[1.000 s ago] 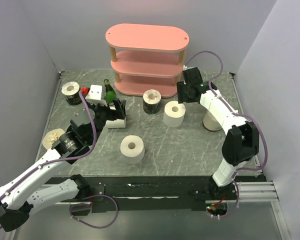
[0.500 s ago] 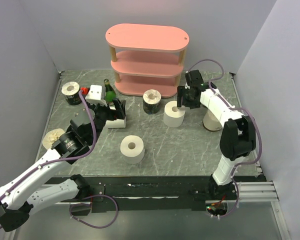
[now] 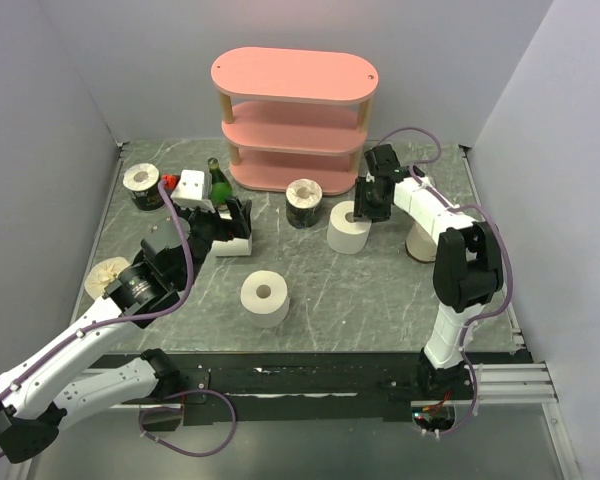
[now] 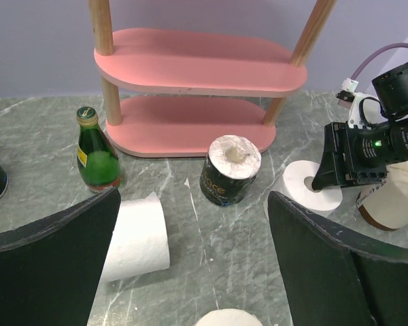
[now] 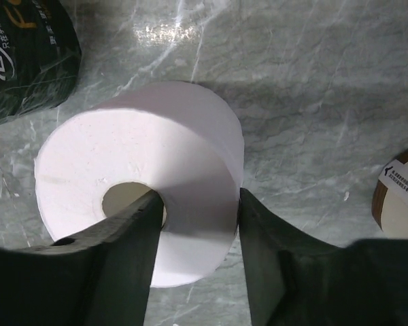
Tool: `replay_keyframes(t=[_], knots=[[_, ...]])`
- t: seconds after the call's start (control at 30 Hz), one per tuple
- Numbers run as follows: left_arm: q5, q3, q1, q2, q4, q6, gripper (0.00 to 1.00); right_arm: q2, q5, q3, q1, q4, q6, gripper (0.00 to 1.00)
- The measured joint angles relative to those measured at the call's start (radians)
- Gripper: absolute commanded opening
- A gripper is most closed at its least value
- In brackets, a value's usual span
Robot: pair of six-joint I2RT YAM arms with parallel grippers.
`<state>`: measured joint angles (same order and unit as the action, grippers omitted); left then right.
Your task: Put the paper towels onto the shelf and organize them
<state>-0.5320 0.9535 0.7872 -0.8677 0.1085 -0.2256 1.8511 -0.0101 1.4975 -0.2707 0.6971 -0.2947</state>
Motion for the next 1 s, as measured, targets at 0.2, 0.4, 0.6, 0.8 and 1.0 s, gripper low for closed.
replay_keyframes(t=[0.2, 0.4, 0.6, 0.8, 1.0], knots=[[0.0, 0.0, 0.0, 0.0, 0.0, 0.0, 0.96, 0.0, 0.007, 0.003, 0.0, 0.006, -0.017, 0.33], [-0.005, 0.0, 0.0, 0.0, 0.0, 0.002, 0.96, -0.006, 0.015, 0.102, 0.0, 0.121, -0.034, 0.32], [-0.015, 0.0, 0.0, 0.0, 0.0, 0.003, 0.96, -0.043, -0.02, 0.394, 0.0, 0.232, -0.06, 0.33], [-0.016, 0.0, 0.0, 0.002, 0.0, 0.003, 0.96, -0.063, -0.084, 0.75, 0.0, 0.241, -0.103, 0.34], [-0.016, 0.0, 0.0, 0.004, 0.0, 0.003, 0.96, -0.096, -0.1, 0.9, 0.0, 0.129, -0.147, 0.36]])
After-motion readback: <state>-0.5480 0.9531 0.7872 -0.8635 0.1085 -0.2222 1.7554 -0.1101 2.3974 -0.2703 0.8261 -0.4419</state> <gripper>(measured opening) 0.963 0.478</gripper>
